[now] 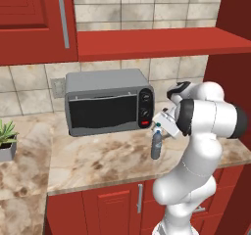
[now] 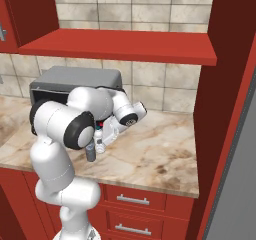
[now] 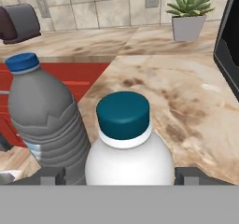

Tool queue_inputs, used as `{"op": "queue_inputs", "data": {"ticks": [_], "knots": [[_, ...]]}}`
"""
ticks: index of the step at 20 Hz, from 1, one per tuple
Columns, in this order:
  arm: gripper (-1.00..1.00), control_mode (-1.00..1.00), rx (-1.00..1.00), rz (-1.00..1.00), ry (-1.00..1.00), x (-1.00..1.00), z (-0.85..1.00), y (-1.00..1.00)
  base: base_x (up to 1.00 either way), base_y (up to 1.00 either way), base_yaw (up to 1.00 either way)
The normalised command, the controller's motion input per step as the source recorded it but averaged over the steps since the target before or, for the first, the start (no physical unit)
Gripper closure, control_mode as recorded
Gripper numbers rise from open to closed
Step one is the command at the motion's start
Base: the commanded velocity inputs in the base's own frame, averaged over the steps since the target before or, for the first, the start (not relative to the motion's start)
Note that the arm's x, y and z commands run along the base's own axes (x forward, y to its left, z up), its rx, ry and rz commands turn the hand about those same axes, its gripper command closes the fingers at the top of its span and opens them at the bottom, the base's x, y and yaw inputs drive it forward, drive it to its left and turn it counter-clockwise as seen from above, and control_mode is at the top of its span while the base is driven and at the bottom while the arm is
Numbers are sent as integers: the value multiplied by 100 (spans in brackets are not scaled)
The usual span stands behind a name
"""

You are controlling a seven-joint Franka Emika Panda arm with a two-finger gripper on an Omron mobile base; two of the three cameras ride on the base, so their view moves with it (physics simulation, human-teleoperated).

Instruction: Take the bottled waters from the counter and place them in the freezer to freeze. Close the freezer door after placing the bottles.

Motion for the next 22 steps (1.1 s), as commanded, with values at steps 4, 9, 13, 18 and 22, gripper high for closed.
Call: {"op": "queue_inputs", "data": {"ticks": [4, 9, 13, 18, 22], "knots": [[100, -100, 0, 2, 0, 0, 0, 0, 0, 0, 0], [100, -100, 0, 0, -1, 0, 0, 0, 0, 0, 0], [100, -100, -2, -11, 0, 1, 0, -49, 0, 0, 0], [100, -100, -2, -24, 0, 0, 11, -77, 0, 0, 0], [100, -100, 0, -33, 0, -8, 31, -42, 0, 0, 0]]}}
